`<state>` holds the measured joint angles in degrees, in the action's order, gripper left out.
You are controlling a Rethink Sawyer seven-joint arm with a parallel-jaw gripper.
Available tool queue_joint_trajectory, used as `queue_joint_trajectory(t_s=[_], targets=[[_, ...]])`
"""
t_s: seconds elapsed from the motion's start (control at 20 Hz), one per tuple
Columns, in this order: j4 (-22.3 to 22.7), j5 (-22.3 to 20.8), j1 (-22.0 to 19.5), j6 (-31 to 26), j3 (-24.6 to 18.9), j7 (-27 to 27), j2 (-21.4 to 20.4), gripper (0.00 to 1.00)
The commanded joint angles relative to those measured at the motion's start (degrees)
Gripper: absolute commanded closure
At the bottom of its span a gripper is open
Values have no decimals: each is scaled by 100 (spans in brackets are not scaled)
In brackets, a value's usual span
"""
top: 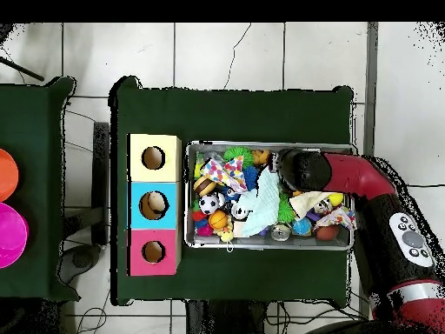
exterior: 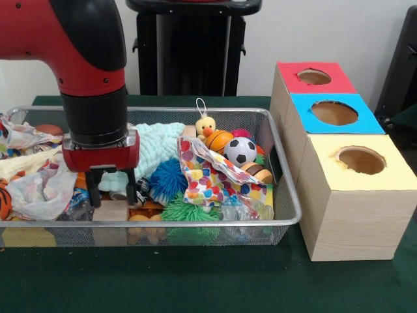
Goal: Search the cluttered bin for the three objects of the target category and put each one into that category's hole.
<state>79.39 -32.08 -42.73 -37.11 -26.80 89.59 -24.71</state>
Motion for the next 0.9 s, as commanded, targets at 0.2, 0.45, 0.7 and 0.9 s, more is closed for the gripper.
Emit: queue_joint_trajectory(t_s=[0.2, 0.45, 0.7, 0.9], targets=[[-530, 319, 472, -1746, 567, 227, 147, 0], [-442, 294, 457, -1522, 623, 168, 201, 0], [-558, 247, 401, -1513, 590, -52, 297, 0], [-697, 219, 319, -1632, 539, -327, 346, 0]])
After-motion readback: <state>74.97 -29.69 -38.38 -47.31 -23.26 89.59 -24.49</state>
